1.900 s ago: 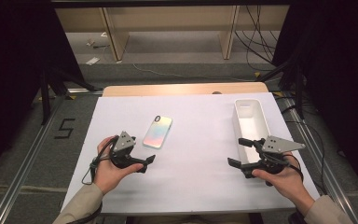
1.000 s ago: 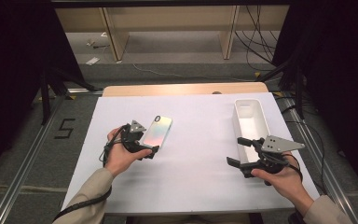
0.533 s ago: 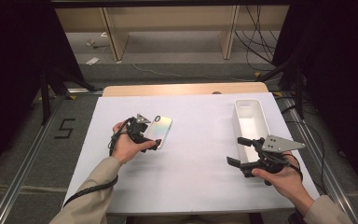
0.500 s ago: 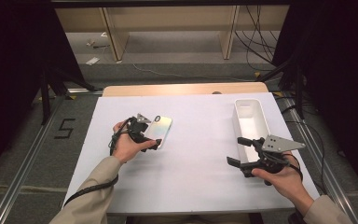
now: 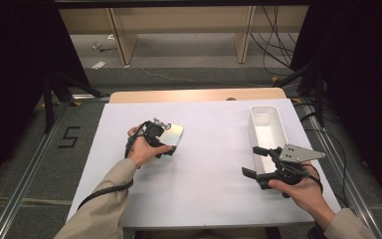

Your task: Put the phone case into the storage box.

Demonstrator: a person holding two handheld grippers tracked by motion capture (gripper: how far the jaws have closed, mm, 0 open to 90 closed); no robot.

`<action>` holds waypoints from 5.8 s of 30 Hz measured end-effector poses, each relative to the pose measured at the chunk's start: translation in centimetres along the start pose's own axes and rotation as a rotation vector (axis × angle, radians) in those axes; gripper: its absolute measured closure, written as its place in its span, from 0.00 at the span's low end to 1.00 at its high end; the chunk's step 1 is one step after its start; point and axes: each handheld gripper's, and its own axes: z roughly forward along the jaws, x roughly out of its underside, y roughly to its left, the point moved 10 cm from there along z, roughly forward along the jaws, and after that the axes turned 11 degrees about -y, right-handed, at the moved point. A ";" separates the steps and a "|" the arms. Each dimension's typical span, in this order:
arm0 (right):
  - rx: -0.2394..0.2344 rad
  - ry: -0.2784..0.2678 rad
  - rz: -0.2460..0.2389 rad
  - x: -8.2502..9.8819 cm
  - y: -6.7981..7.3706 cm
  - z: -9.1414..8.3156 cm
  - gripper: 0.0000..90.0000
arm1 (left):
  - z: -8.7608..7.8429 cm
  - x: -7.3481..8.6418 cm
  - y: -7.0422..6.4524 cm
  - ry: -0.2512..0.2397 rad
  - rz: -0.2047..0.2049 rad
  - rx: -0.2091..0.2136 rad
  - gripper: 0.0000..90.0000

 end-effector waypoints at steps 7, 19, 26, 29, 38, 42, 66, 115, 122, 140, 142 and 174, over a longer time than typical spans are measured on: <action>0.000 -0.001 0.000 0.0 0.0 0.0 0.20 | 0.7 0.2 0.3 0.027 -0.006 -0.012 0.00; -0.007 0.001 0.001 0.0 0.1 0.1 0.20 | 1.6 0.3 0.3 0.066 -0.021 -0.029 0.01; -0.006 0.004 0.000 0.1 0.1 0.0 0.20 | 1.9 0.4 0.2 0.092 -0.051 -0.045 0.03; -0.009 0.001 0.000 0.1 0.1 0.1 0.20 | 1.9 0.5 0.2 0.104 -0.062 -0.048 0.04; -0.010 0.009 0.000 0.2 0.1 0.1 0.20 | 2.0 0.7 0.1 0.135 -0.112 -0.058 0.07; -0.009 0.010 0.000 0.2 0.1 0.1 0.20 | 2.0 0.7 0.1 0.146 -0.123 -0.063 0.08; -0.017 0.020 -0.002 0.4 0.2 0.2 0.20 | 1.8 0.6 -0.3 0.185 -0.165 -0.109 0.15; -0.015 0.024 0.000 0.5 0.2 0.2 0.20 | 0.9 0.4 -0.4 0.125 -0.182 -0.099 0.19; -0.011 0.021 -0.004 0.4 0.2 0.3 0.20 | 0.0 -0.1 -0.3 0.077 -0.177 -0.095 0.19; 0.013 0.020 -0.002 0.1 0.0 0.9 0.20 | -3.4 -1.2 -0.9 -0.086 -0.142 -0.053 0.19; 0.020 0.014 -0.001 -0.1 0.0 1.1 0.21 | -3.7 -1.2 -1.1 -0.097 -0.142 -0.047 0.19; 0.072 -0.006 0.020 -1.9 -0.9 4.5 0.21 | -7.6 -1.6 -3.9 -0.270 -0.080 0.023 0.19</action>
